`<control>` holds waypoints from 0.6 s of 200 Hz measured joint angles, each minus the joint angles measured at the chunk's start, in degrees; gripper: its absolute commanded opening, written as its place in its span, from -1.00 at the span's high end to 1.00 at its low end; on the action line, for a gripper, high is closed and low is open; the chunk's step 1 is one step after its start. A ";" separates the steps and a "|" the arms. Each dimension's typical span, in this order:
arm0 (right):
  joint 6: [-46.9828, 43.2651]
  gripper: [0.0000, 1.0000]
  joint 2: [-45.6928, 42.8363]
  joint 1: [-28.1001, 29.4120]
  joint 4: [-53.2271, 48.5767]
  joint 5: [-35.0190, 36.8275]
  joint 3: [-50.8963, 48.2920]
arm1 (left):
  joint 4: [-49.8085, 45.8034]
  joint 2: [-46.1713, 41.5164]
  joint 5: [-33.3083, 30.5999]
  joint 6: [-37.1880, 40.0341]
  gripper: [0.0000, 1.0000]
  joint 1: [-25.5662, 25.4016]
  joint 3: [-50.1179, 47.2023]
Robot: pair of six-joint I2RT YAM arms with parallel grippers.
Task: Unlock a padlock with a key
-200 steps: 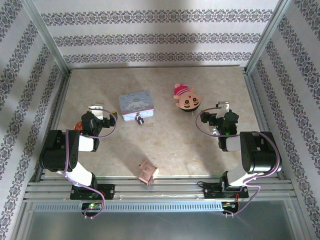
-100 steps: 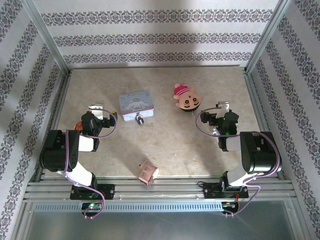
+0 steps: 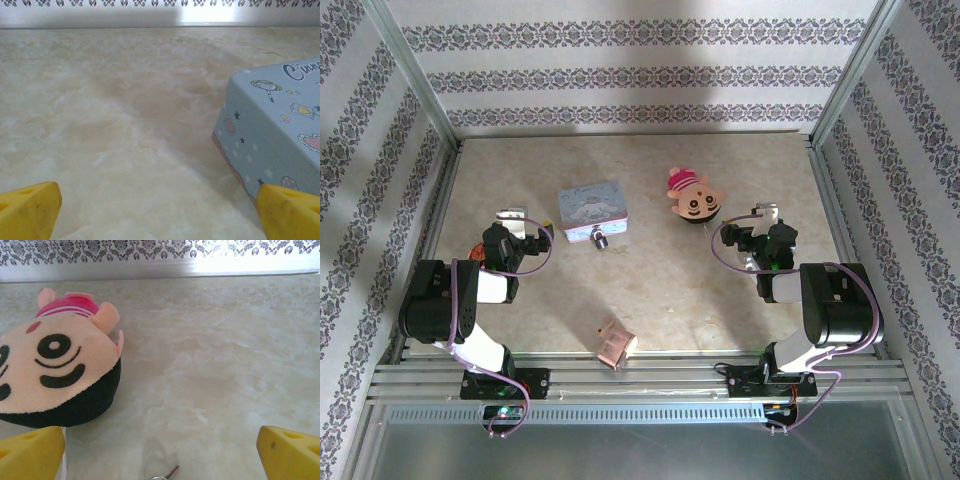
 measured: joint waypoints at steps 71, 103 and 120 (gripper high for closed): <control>0.31 -0.97 -5.38 0.00 -2.97 2.97 -0.02 | -4.59 -7.89 -4.35 -1.46 -0.99 0.00 -0.20; 1.73 -0.96 -13.00 0.00 -14.14 8.33 2.45 | -8.24 -18.34 -8.98 -3.28 -0.98 0.00 -0.59; 3.19 -0.96 -16.02 0.00 -22.25 11.61 5.92 | -9.55 -22.91 -10.82 -4.24 -0.99 0.00 -1.05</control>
